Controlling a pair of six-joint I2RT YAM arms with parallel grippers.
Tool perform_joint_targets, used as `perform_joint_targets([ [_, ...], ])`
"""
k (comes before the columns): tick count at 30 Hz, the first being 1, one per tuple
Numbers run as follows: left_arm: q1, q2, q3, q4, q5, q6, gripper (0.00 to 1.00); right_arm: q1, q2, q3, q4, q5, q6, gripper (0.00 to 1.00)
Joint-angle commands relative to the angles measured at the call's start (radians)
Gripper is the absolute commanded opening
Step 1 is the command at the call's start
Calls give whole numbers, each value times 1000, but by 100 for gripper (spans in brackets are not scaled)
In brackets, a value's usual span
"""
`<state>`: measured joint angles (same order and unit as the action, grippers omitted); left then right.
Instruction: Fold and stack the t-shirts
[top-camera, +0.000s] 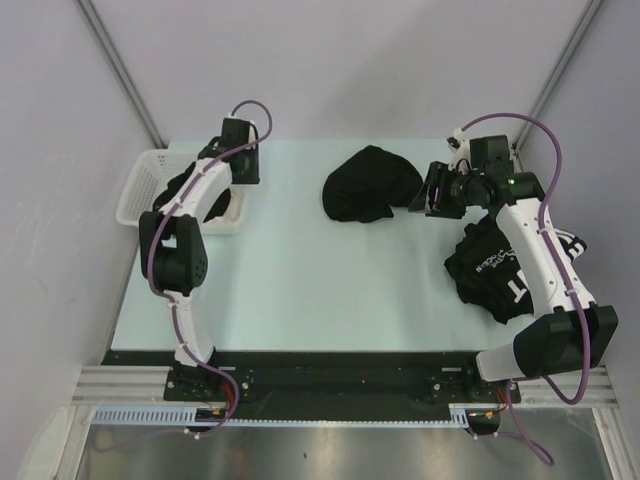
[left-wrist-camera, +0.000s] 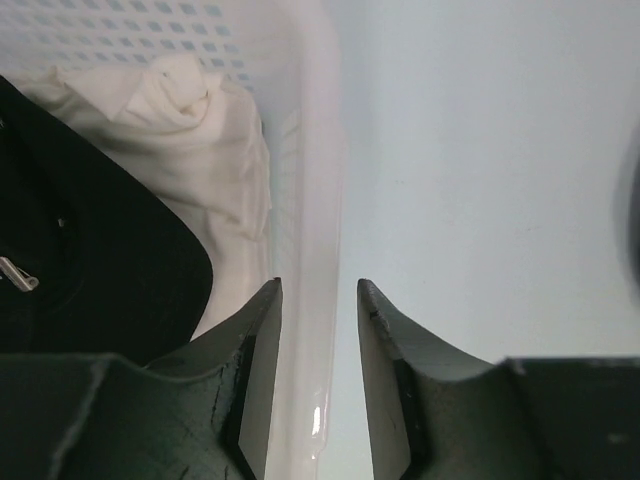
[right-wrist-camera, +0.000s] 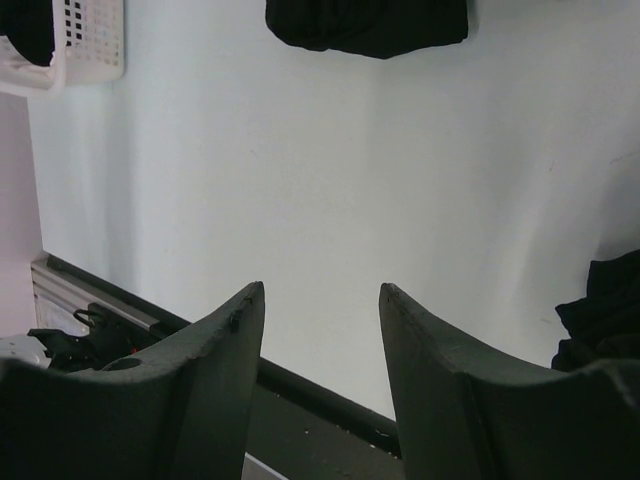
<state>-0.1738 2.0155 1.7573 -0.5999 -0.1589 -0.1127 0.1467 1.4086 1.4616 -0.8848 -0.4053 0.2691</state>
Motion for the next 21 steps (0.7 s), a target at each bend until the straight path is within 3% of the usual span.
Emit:
perform_joint_targets([
  [1,-4,-61,4,54,48,-1,41,10,-17,3,44,-26,15,55],
  [7,-6,-138,-45,49,-4,-51,41,13,-33,0,-5,11,-24,55],
  [11,-4,-172,-73,-98,-146,-114,40,5,-30,-3,3,0,-22,55],
  [14,-3,-227,-155,-159,-214,-150,30,4,-26,-3,26,-18,-11,55],
  [18,-3,-385,-324,-115,-241,-179,18,2,-20,-3,47,-30,-8,55],
  [21,-4,-477,-400,-135,-266,-215,0,-1,-14,-4,55,-36,-7,55],
])
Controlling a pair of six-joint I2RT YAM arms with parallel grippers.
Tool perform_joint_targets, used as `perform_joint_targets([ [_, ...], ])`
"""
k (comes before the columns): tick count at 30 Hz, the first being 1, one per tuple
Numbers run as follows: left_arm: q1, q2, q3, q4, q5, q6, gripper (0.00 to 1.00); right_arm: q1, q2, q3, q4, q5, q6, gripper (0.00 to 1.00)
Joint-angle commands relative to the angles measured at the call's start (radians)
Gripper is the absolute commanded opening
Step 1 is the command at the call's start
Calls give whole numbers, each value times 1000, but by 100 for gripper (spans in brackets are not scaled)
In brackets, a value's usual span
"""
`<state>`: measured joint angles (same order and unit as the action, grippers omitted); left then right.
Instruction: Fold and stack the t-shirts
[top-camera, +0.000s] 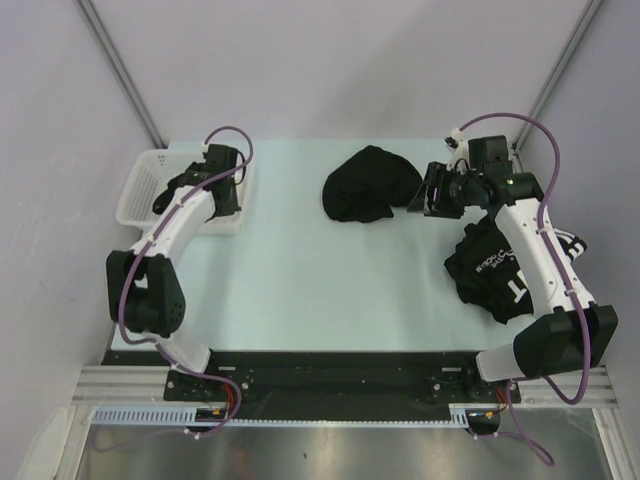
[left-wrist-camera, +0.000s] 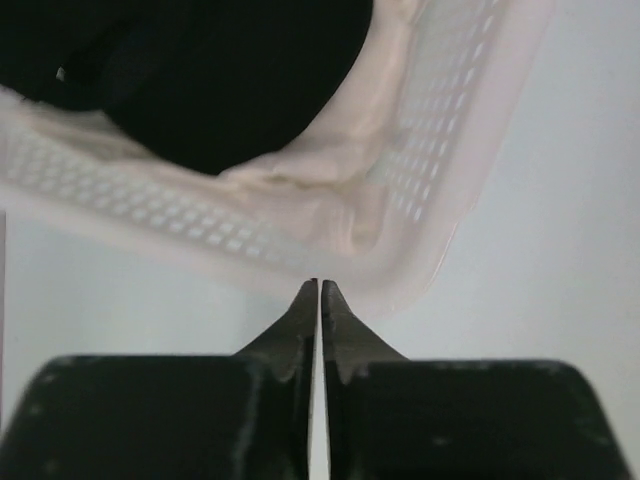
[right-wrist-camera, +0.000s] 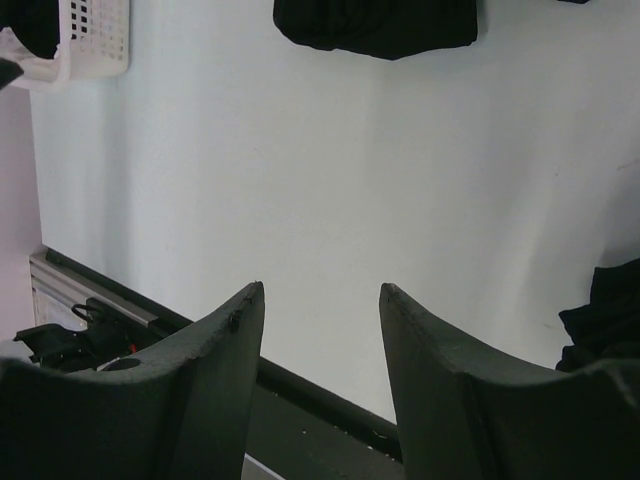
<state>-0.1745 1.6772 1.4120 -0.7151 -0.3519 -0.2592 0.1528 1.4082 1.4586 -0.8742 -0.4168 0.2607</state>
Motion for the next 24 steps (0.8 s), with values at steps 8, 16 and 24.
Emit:
perform_joint_targets([
  [8,-2,-211,-157,-132,-137,-113,0,1,-28,-15,66,-27,23,55],
  [16,6,-130,-145,-208,-203,-156,0,-1,-100,-60,57,4,31,55],
  [24,69,39,-59,-198,-237,-147,0,-24,-166,-80,-2,38,18,55],
])
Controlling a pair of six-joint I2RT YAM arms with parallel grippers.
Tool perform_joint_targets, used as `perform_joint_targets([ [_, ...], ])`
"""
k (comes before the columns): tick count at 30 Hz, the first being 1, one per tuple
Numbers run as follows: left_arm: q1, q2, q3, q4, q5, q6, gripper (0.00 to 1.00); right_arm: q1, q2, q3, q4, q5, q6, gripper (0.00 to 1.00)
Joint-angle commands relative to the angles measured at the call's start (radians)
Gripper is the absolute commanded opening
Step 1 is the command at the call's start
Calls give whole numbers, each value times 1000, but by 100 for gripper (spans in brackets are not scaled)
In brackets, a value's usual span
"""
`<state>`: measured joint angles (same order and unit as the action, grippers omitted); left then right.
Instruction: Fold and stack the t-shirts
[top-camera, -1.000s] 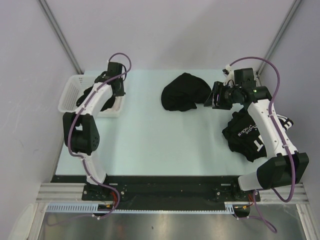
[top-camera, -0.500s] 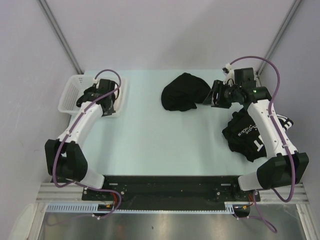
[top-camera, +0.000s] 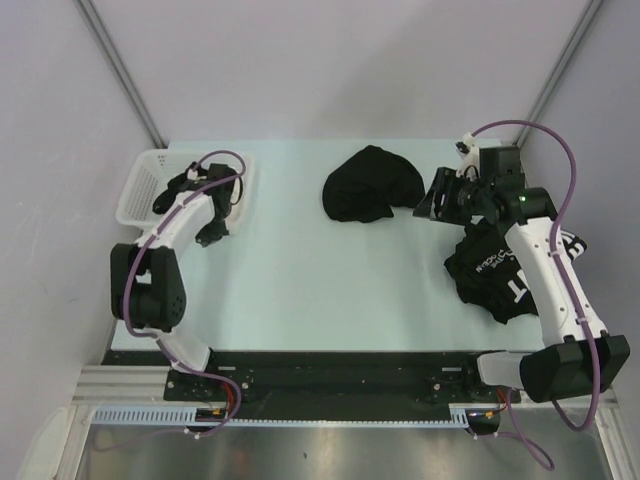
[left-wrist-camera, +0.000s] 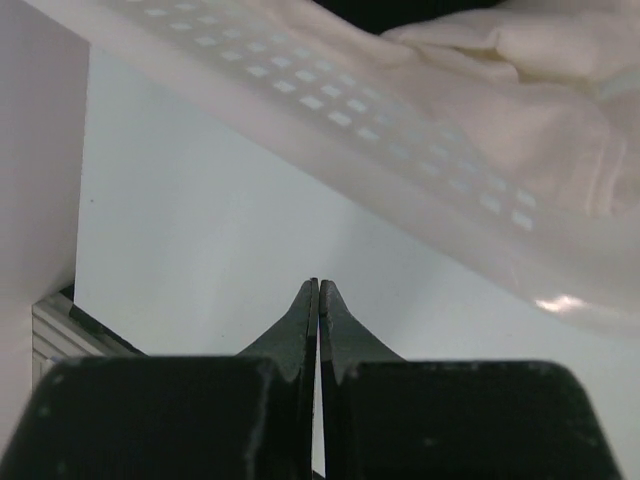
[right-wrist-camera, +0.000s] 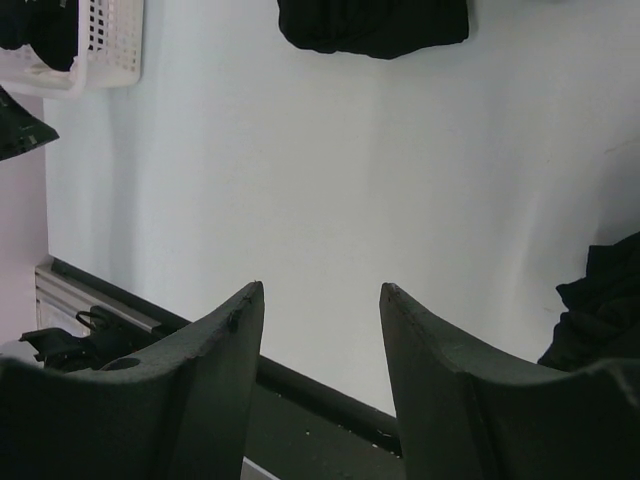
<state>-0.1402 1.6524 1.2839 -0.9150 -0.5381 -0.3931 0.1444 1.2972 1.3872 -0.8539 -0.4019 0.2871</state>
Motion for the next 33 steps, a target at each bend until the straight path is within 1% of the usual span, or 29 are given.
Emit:
perform_joint_targets([
  [1,40,79,83,8,-51,-7,0,-23,-59,-8,-28,25,-11,55],
  [6,85,193,136,8,-68,-12,0,-45,-78,-10,-66,32,-25,55],
  [11,108,270,202,-2,-82,-24,0,-57,-75,-10,-80,28,-35,55],
  [15,108,337,299,-13,-53,-10,0,-68,-58,-10,-80,18,-39,55],
  [24,119,472,546,-91,-95,-3,0,-69,-13,-8,-53,-5,-25,56],
  [29,140,510,589,-104,-99,-18,0,-69,-1,-8,-59,-2,-29,55],
  [30,168,515,595,-102,-97,-18,0,-69,-1,-7,-60,0,-31,56],
  [33,185,529,603,-105,-106,-26,0,-71,5,-5,-69,5,-37,56],
])
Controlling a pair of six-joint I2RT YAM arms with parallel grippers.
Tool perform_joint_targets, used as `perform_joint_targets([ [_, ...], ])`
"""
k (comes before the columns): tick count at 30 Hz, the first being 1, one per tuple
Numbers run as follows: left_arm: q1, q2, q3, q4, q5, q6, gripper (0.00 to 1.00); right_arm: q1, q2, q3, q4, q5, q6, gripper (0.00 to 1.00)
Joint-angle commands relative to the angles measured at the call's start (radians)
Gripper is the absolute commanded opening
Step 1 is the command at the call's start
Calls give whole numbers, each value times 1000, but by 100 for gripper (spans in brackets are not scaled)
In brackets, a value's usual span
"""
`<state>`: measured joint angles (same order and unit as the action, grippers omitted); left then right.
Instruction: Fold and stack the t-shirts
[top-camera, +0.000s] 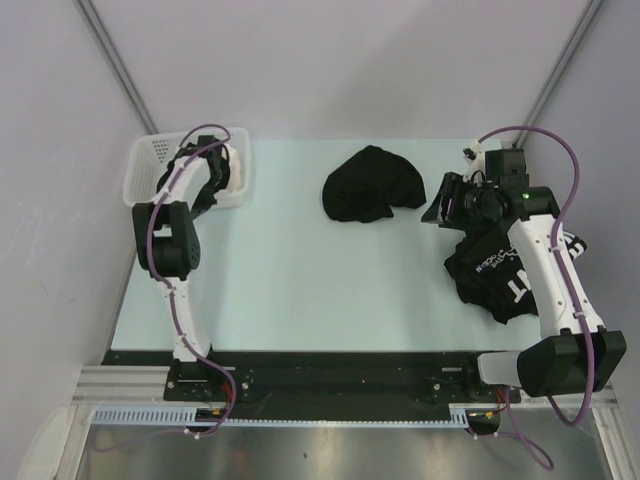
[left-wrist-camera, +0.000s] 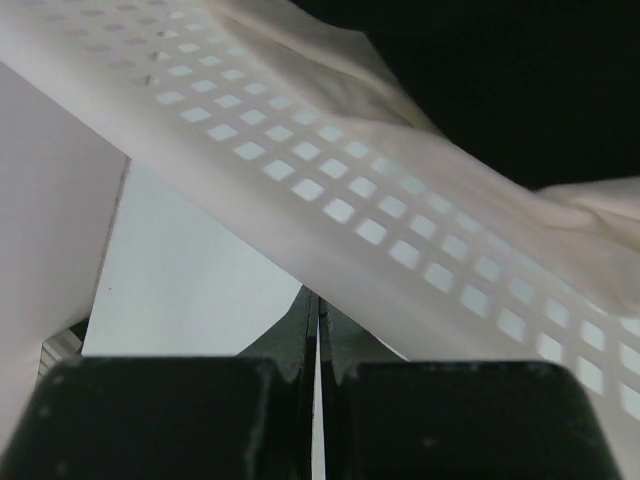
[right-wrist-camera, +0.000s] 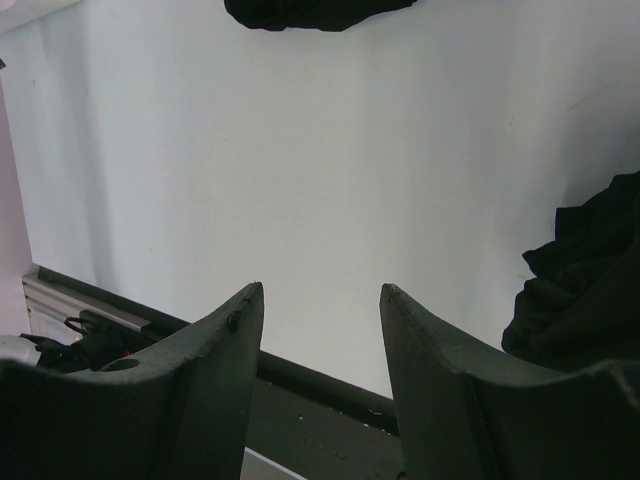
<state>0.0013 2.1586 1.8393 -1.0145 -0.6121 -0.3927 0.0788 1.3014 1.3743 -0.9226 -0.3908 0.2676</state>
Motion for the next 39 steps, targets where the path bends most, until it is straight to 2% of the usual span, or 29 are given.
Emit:
perform_joint_targets([
  [1,54,27,52,-10,-35,-32,0,-7,2,6,-2,-5,-21,56],
  [6,91,30,52,-52,-40,-69,0,-10,19,11,1,-11,-18,55],
  [10,109,40,58,-26,-37,-52,0,-10,33,11,18,-26,-7,55],
  [20,124,158,270,-61,-8,-51,0,-8,52,17,5,-28,-16,55],
  [28,124,190,298,0,63,-29,0,-8,75,20,1,-31,-16,56],
  [39,121,231,425,2,123,-23,0,4,76,22,1,-14,-10,56],
])
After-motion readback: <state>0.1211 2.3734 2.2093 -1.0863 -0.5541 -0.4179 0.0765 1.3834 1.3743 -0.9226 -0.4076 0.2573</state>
